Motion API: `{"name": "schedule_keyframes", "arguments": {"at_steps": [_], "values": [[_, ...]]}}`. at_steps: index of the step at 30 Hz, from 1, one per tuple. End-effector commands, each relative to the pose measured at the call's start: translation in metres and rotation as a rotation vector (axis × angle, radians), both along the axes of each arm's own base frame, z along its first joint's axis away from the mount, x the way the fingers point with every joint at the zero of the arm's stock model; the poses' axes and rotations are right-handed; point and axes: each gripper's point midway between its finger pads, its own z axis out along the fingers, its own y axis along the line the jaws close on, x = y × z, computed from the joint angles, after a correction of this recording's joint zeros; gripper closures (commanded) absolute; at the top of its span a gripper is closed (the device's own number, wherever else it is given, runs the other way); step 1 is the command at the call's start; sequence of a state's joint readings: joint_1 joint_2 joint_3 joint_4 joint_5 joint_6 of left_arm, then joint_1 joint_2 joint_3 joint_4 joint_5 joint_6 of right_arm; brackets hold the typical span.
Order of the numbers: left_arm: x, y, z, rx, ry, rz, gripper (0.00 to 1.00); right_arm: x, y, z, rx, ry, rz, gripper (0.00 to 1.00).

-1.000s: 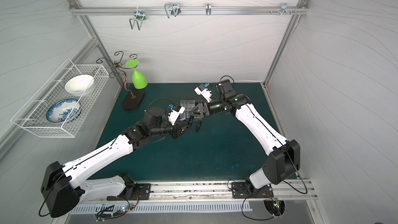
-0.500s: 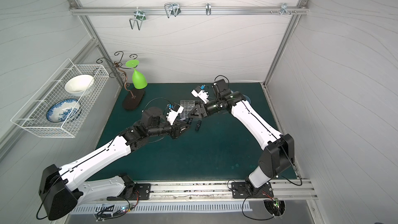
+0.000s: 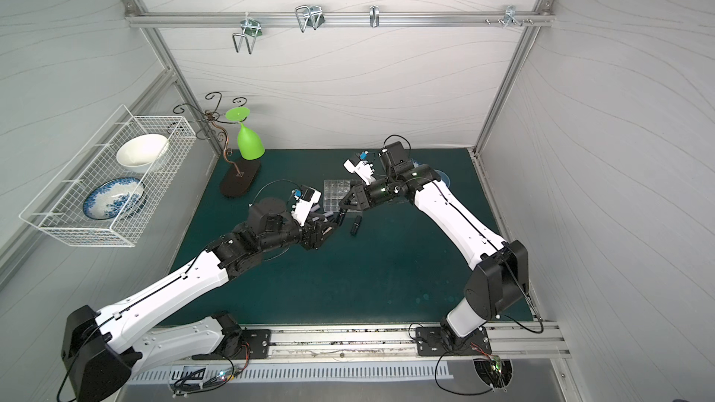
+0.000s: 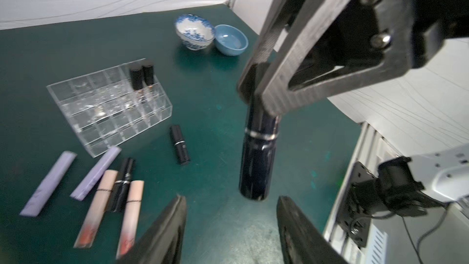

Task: Arrange the lipsticks in the organizer
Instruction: Pick up the lipstick at the center of the board, then place the lipstick in the storage box.

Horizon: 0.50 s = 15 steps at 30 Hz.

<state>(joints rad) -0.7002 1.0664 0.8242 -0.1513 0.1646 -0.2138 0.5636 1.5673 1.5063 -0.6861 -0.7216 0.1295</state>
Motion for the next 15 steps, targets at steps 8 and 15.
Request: {"name": "schedule_keyframes", "arguments": {"at_steps": [8, 15], "values": [[0.03, 0.048, -0.005, 0.047, -0.129, 0.302, 0.38, 0.118, 0.012, -0.032, -0.231, -0.388, -0.331, 0.76], [0.029, 0.057, -0.005, 0.042, -0.175, 0.329, 0.4, 0.16, 0.033, -0.062, -0.328, -0.526, -0.374, 0.77]]}}
